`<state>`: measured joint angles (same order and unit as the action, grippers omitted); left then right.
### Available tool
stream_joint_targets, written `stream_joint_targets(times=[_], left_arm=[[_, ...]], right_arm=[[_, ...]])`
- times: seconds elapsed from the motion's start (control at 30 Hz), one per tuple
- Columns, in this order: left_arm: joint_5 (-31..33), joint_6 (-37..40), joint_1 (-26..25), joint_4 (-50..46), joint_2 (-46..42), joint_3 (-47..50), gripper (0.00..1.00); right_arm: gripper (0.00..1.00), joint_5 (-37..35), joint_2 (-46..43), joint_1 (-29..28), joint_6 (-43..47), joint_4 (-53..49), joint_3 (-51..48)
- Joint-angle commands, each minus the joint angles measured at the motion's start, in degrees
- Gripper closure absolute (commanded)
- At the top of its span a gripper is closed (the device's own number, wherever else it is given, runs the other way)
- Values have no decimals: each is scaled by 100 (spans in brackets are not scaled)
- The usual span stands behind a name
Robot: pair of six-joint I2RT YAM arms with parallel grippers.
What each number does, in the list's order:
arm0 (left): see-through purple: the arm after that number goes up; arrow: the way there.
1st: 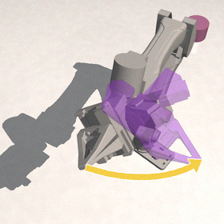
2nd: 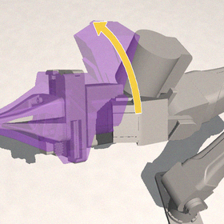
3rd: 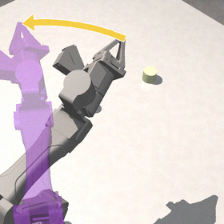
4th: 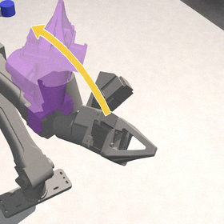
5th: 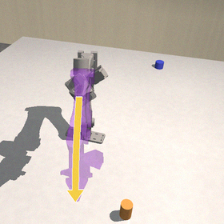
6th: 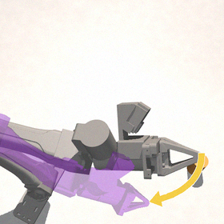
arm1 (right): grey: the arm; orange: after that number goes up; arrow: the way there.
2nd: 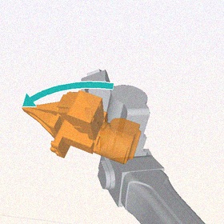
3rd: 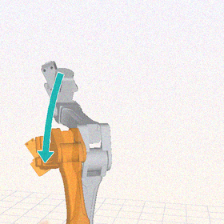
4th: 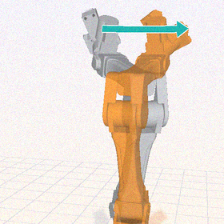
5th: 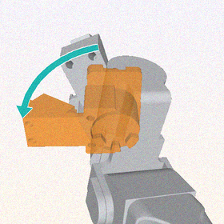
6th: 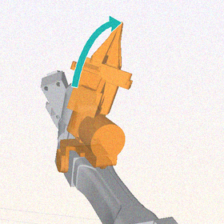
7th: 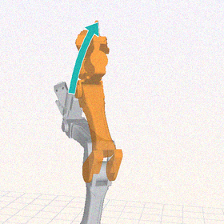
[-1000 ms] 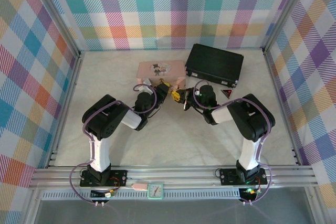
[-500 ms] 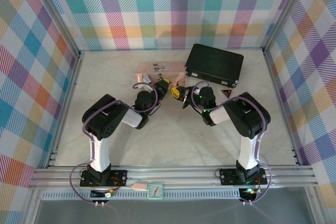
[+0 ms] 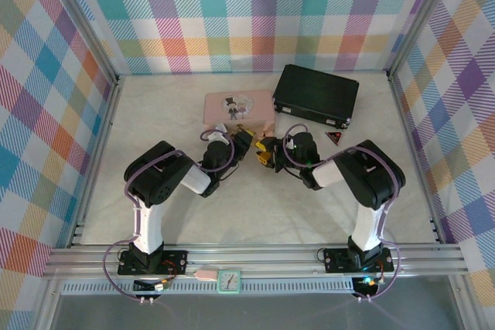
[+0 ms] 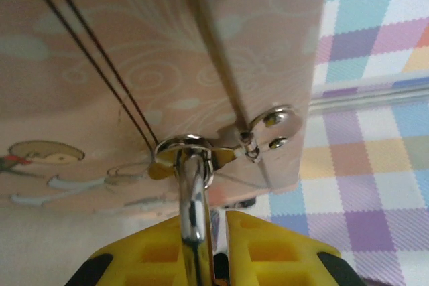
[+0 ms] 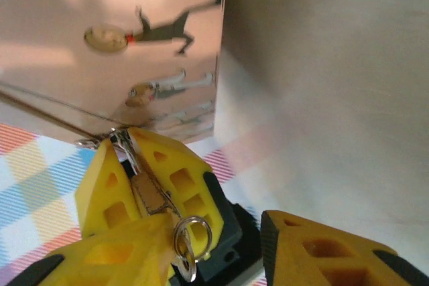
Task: Unlock the padlock with the key
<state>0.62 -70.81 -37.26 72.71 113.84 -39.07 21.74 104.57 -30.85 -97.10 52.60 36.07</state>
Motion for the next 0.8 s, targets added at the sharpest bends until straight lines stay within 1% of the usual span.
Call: stream_joint_targets(times=[0.0,0.07,0.17,0.2,0.27,0.4,0.57,0.6,0.63,0.73,0.77], left_arm=[[-559,-170,-325,36,-92,100,100],[-536,-258,-339,-155,-96,161,100],[-516,-337,-357,-469,-112,241,100],[-526,-329,-369,-596,-118,262,100],[-536,-282,-408,-863,-116,268,100],[-537,-170,-482,-1365,-50,242,100],[-532,-170,-482,-1597,81,331,100],[-537,-170,-480,-1635,84,343,97],[-537,-169,-481,-1679,68,352,91],[-500,-175,-481,-1743,-44,421,64],[-480,-171,-484,-1819,-115,442,57]], right_arm=[[57,-73,-685,-96,1657,-1452,21],[55,-252,-1159,-97,2432,-2770,160],[51,-642,-1739,-97,3416,-4213,383],[51,-754,-1873,-99,3630,-4536,429],[49,-934,-2119,-103,4056,-5043,514],[47,-1087,-2347,-135,4685,-5655,680],[46,-1443,-2520,-326,5298,-6286,962],[46,-1491,-2527,-365,5403,-6346,1007],[46,-1550,-2529,-410,5498,-6420,1057],[45,-1611,-2493,-512,5727,-6516,1170],[45,-1633,-2469,-540,5825,-6559,1220]])
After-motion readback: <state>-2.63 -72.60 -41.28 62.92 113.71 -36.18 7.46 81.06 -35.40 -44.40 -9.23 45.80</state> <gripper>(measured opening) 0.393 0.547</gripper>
